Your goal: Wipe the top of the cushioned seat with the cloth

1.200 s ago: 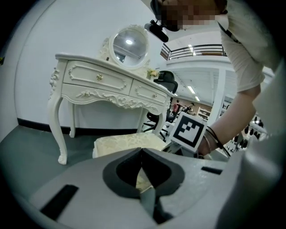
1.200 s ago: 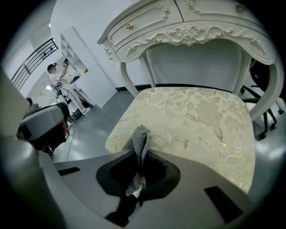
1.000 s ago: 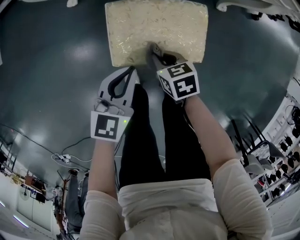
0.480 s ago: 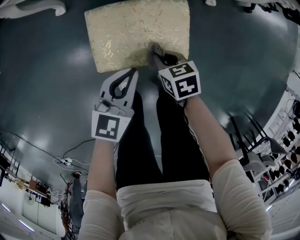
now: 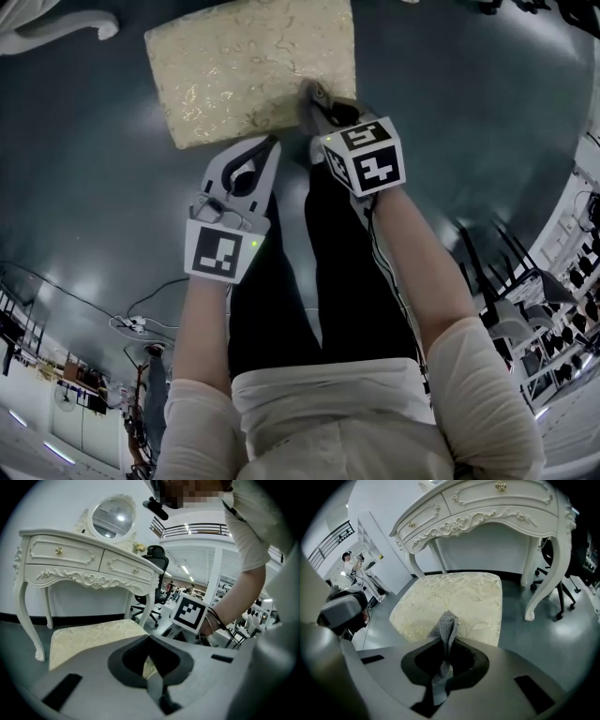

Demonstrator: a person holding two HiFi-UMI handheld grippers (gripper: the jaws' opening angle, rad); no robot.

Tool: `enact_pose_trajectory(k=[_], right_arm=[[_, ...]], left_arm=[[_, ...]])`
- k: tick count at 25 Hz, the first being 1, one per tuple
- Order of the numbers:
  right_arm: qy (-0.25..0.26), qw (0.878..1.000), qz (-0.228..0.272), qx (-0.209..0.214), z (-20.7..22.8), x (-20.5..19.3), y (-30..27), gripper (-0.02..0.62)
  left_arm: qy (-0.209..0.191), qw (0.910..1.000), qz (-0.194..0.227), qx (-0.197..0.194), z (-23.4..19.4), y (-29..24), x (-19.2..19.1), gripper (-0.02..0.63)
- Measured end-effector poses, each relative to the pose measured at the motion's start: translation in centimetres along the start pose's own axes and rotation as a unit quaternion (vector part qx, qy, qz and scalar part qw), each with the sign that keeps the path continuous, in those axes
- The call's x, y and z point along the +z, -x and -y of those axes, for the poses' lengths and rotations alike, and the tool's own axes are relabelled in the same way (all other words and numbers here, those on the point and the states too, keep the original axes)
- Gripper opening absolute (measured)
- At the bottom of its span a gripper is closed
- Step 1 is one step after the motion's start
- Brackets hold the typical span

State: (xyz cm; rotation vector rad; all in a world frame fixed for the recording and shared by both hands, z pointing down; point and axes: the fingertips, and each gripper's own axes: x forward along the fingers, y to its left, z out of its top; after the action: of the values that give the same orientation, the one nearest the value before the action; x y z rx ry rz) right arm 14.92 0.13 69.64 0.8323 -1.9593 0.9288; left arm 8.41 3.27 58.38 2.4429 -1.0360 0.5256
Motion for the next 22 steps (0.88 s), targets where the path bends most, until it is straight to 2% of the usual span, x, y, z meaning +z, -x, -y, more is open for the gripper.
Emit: enact_pose_trajectory(k=[11,17,22], right_arm=[[-0.025,0.999,-0.015,-0.022,4.4,-2.2,2.1,0.026],[-0.032,0.996,-0.049,-0.067,8.9,-4.8,3.4,0.026],[-0.033,0.996,-0.035,-0.081,10.1,-4.7,5.2,0.026]], left_arm=[[-0.01,0.9999,0.003,0.0,2.4,-2.2,0.8,0.002],[0.0,0.9999,0.014,0.005,3.9,-3.3,2.1,0.002],[-0.009,0.9995,0.028,0.012,4.1,-3.0,4.1,0.002]])
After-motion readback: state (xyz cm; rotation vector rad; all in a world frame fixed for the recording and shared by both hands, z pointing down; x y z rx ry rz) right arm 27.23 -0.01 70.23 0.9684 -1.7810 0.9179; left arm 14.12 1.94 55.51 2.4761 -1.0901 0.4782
